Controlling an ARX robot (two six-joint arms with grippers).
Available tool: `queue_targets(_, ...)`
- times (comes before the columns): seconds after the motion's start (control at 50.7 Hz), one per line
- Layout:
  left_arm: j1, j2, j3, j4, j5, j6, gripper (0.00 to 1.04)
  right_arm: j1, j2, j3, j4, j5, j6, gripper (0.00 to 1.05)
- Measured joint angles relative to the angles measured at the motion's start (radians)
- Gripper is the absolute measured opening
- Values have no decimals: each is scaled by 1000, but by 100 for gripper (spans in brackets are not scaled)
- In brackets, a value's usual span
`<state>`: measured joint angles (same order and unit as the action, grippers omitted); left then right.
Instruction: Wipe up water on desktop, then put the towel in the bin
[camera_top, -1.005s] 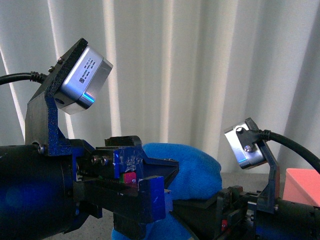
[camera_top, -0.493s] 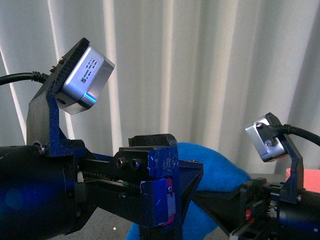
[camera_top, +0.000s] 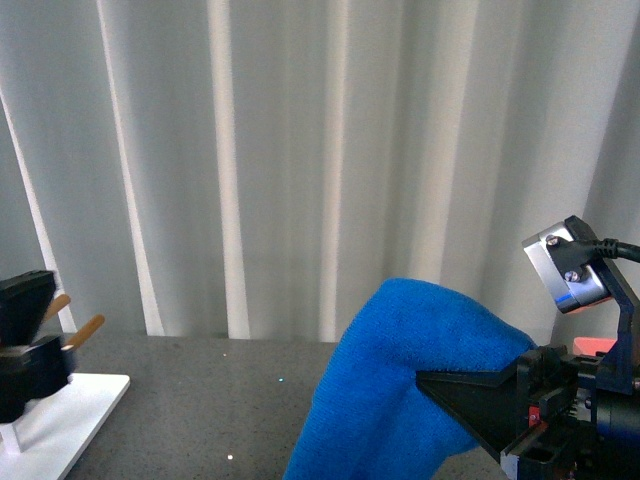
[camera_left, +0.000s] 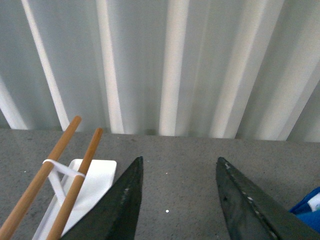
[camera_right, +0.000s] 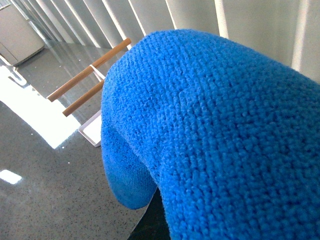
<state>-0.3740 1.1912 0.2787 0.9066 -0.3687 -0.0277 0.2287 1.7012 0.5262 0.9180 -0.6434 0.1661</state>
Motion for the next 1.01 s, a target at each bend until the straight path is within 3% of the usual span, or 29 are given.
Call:
queue_targets(0.256, 116, -188, -126, -66, 123, 12, 4, 0, -3, 0, -5, -4, -6, 4)
queue_targets(0.71, 268, -486, -255, -227, 268, 20, 4, -11, -14, 1, -35, 7, -24, 4)
queue_targets(0.788, 348, -575, -256, -303, 362, 21, 4, -6, -14, 1, -29, 14, -24, 4)
queue_targets(1.005, 372, -747, -256, -462, 365, 20, 4, 2, -14, 1, -30, 11, -29, 4)
